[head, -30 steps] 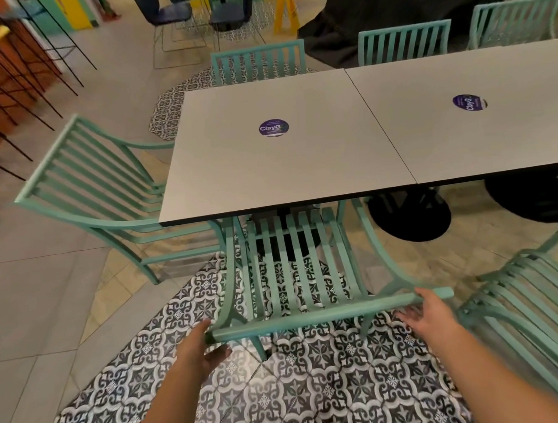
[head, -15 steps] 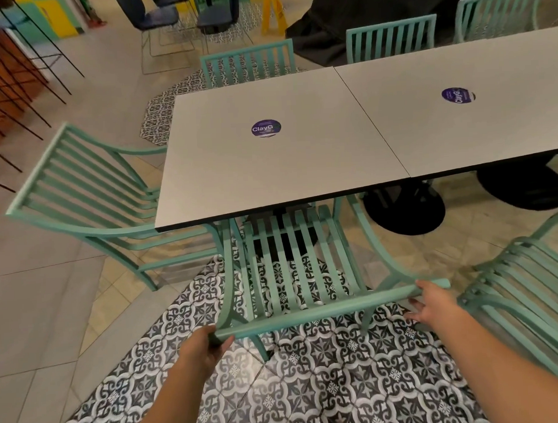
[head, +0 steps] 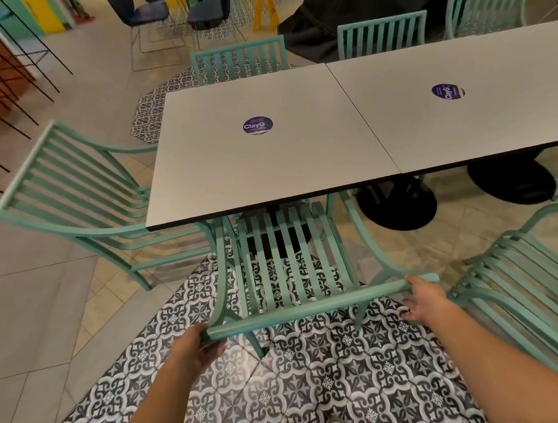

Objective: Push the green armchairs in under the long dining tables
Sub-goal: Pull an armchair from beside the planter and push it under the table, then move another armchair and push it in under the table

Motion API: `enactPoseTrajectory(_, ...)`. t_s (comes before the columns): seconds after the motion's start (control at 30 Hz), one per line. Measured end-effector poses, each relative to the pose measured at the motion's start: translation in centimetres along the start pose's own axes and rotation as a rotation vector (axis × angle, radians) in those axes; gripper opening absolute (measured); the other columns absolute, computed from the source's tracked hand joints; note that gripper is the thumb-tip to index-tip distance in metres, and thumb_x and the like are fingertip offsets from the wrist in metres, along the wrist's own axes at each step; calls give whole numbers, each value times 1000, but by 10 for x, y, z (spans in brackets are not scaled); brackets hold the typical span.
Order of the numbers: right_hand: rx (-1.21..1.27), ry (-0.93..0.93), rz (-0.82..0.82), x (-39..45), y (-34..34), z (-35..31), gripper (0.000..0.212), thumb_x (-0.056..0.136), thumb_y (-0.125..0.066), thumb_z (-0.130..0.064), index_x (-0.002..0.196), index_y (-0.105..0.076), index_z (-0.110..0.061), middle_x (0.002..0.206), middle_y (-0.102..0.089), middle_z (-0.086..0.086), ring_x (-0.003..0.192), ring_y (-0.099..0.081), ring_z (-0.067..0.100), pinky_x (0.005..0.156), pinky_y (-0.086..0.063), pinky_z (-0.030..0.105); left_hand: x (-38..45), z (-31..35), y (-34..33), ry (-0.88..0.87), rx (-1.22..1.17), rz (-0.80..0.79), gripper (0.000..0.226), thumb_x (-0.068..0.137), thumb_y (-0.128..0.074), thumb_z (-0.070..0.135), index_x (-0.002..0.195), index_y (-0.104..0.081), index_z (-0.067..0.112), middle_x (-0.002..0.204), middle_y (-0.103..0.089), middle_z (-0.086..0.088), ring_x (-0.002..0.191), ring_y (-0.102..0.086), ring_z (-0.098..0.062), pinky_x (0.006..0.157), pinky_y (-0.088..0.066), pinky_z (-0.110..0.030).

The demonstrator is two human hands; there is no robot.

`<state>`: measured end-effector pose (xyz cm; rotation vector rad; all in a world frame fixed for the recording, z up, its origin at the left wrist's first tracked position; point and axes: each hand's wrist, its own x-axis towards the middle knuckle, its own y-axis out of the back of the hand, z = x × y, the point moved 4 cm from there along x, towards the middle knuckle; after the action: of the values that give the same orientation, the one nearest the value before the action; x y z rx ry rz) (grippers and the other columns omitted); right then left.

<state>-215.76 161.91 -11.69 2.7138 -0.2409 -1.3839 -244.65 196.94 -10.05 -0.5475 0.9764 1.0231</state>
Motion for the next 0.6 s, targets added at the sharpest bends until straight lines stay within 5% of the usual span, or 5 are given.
enactPoseTrajectory(0.27, -66, 79, -82, -5, 4, 3, 44, 94, -58, -26, 132, -46, -8, 137, -51, 14, 123, -51, 36, 92, -43, 62, 12, 7, 14, -98, 320, 67, 22, 97, -53, 18, 98, -59, -4, 100, -62, -23, 90, -62, -38, 72, -56, -46)
enactPoseTrajectory(0.43, -232, 106, -231, -10, 39, 47, 50, 99, -45, -36, 143, -36, -15, 134, -52, 17, 116, -53, 36, 99, -44, 55, 15, 20, 19, -449, 678, 247, 26, 95, -57, 22, 109, -62, 1, 94, -65, -14, 64, -52, -19, 57, -46, -30)
enactPoseTrajectory(0.6, -339, -132, -102, -10, 133, 118, 49, 99, -47, -33, 143, -38, -11, 122, -57, 16, 108, -54, 34, 94, -42, 50, -9, 38, -22, -834, 843, 254, 38, 96, -55, 25, 130, -57, 7, 128, -62, -10, 101, -63, -24, 93, -51, -44)
